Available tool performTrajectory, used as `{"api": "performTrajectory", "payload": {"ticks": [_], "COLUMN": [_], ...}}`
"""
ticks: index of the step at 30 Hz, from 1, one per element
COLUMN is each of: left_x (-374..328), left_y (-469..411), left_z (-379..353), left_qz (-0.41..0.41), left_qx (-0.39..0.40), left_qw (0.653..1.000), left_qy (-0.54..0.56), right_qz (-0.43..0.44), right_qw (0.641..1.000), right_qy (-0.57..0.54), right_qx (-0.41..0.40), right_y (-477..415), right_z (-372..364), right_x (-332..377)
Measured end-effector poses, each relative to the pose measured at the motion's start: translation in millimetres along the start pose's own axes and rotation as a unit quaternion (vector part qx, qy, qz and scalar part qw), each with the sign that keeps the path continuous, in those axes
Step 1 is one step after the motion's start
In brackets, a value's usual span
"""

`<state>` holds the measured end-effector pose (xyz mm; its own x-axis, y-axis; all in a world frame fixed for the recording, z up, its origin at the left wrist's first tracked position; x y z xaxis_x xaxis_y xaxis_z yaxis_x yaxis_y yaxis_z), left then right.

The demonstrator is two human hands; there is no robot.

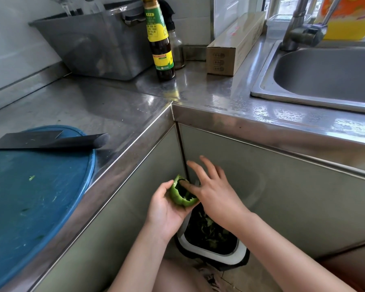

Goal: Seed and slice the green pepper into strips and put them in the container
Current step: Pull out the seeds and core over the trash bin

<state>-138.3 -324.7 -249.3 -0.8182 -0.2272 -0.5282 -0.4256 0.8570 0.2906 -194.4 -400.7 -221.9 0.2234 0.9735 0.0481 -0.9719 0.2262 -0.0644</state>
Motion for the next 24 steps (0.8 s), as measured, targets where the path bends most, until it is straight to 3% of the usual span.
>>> {"api": "performTrajectory", "payload": {"ticks": [14,21,24], "left_x": [-1,-4,-6], "left_y": [7,6,5], "left_z": [10,3,4], "left_qz": [0.002,-0.049,-0.057], "left_qx": [0.01,0.039,0.033], "left_qw": [1.0,0.998,0.998], "left_qy": [-0.01,0.008,0.017], "right_qz": [-0.026,-0.057,-0.065], "right_qw": [0.999,0.998,0.993], "right_qy": [0.037,-0.02,-0.101], "right_qx": [0.02,-0.015,-0.012], "right_y": [-1,3,5], "right_z": [-10,-7,-7], "right_x": [14,18,20]}}
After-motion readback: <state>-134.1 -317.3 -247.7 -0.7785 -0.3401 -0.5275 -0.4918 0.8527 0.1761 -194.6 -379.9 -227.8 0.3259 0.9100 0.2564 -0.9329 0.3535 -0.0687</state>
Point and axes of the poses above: each hand's wrist, its own y-axis away from the middle knuckle, its own z-axis out of the back of the hand, x = y × z, the point moved 6 cm from there along -y, towards the middle knuckle, and after that the axes turned 13 degrees about x, right-handed, at the moved point
